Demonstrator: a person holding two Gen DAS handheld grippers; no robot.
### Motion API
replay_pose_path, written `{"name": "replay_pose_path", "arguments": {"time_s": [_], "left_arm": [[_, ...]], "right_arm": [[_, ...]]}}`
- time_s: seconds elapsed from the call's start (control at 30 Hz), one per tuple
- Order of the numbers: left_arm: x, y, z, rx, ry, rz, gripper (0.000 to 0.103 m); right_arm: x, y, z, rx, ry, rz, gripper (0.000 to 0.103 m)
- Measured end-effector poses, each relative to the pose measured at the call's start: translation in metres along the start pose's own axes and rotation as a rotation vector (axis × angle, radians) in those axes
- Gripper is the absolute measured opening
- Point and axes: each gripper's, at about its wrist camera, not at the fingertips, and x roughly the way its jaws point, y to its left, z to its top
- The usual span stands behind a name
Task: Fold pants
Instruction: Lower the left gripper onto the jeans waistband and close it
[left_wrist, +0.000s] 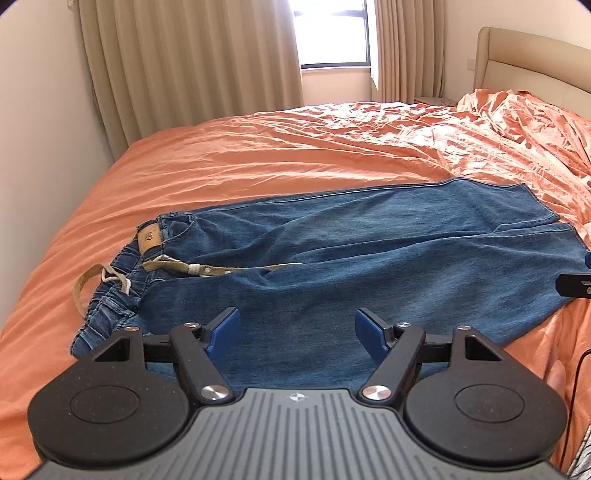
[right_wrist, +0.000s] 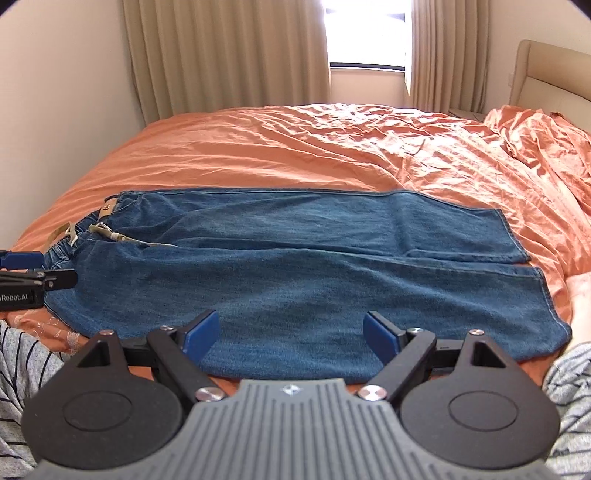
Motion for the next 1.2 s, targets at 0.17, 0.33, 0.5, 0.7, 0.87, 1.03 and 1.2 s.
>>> {"name": "replay_pose_path", "arguments": {"time_s": [0.17,0.33,0.5,0.7,0.87,1.03,1.2], "left_arm": [[0.029,0.074,0.014,-0.071,0.014,-0.042,0.059],[0.065,0.160,0.029,-0.151,0.038,-0.053,0.059],[0.124,0.227,0.026,-0.182,0.122,-0.052,0.065],[0.189,0.268,0.009,-0.197,0.249,-0.116,0.073],[0.198,0.284,0.000,-0.336,0.202,-0.271,0.046],[0.167,0.274,0.012,-0.367,0.100,-0.194,0.007],[0.110,0.265,0.034,-0.302,-0.009,-0.018,0.004]], "right_arm": [[0.044,-0.011,0.007,-0.035,0.013,0.003,0.082],[0.089,-0.023,0.013,-0.041,0.055,-0.020,0.081],[0.126,-0.035,0.020,0.021,0.090,-0.030,0.081],[0.167,-0.040,0.020,0.097,0.158,-0.056,0.081],[0.188,-0.036,0.015,0.095,0.202,-0.098,0.081],[0.195,-0.037,0.016,0.092,0.207,-0.125,0.081],[0.181,-0.042,0.019,0.076,0.170,-0.158,0.081]]}}
